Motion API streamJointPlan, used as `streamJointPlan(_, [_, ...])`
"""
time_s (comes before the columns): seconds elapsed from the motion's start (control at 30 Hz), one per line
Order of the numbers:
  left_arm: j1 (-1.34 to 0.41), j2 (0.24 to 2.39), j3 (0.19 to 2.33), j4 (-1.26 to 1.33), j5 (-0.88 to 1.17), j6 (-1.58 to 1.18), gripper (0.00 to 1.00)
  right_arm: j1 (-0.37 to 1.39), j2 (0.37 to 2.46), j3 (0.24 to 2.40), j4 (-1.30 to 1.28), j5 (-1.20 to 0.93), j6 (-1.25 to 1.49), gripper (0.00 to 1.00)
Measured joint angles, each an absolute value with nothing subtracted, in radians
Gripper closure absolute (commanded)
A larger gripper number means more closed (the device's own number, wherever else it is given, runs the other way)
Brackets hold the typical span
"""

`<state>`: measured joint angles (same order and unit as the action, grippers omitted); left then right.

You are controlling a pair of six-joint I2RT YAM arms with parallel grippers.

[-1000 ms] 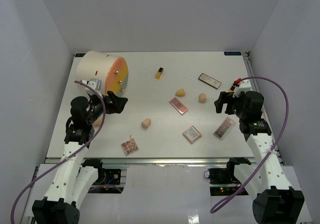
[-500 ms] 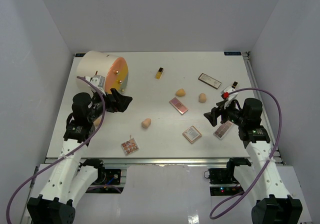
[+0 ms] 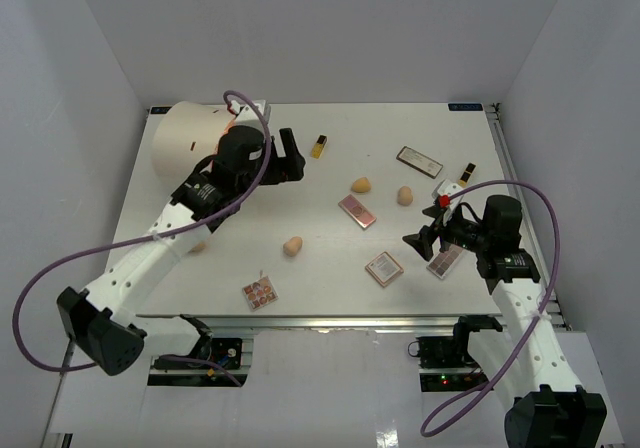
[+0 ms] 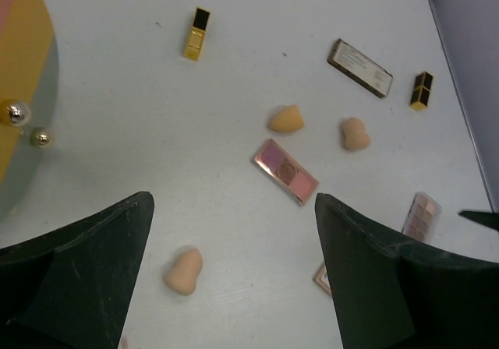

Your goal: Organize the makeup

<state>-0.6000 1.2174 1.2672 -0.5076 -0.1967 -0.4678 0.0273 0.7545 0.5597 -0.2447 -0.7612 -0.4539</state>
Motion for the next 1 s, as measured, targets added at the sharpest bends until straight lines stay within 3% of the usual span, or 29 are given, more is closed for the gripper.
streamJointPlan(0.2, [-0.655,1.424,1.477,-0.65,-0.542,-0.51,0.02,0.027,0.739,0.56,-0.245,-0.76,-0.461,0.1])
streamJointPlan(0.57, [-0.671,1.653,1.627,-0.738,-0.937,-0.479,0.07,0.028,0.696,0.561,-0.246,-0.733,-0.46,0.1])
streamJointPlan(0.73, [-0.67,1.723,1.689,-0.739,-1.067,-0.392,0.18,0.027,0.687,0.561,-0.246,-0.716,-0.46,0.1])
streamJointPlan(1.0, [-0.638,1.777,1.693,-0.7,-1.127,-0.211,0.21,0.027,0.687,0.561,-0.246,-0.707,-0.458,0.1])
